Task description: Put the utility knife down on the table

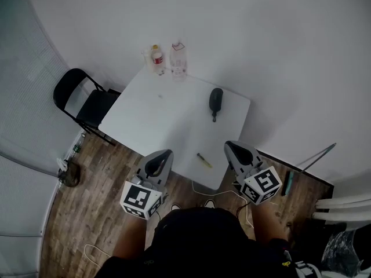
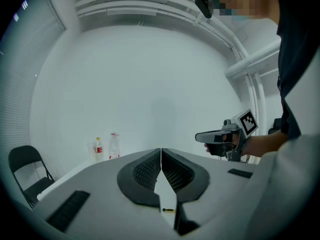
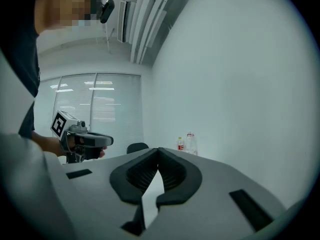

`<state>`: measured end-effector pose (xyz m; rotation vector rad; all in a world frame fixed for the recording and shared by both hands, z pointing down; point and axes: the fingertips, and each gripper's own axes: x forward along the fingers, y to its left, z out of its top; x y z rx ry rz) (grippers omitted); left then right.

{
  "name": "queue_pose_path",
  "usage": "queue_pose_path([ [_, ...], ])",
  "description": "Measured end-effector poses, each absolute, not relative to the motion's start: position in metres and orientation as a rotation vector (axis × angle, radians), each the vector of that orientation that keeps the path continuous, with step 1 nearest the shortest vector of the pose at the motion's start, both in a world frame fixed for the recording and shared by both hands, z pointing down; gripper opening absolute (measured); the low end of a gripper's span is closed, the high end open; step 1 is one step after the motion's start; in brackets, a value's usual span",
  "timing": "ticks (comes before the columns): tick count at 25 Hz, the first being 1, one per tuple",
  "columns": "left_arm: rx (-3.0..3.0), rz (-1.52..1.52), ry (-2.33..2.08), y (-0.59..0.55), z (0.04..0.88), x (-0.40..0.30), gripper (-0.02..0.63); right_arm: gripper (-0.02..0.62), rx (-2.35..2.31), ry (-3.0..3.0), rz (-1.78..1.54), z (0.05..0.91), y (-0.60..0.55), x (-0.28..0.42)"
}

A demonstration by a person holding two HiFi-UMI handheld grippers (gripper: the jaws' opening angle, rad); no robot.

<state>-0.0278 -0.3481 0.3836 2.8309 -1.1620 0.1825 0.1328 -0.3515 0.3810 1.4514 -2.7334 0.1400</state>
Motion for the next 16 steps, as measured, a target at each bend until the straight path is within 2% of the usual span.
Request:
queue_pose_path([
  [16,2.851,0.176,-1.123,-0.339,0.383,-0.012,0.023,0.021,1.434,-2.758,0.138,0.377,-0.339,0.136],
])
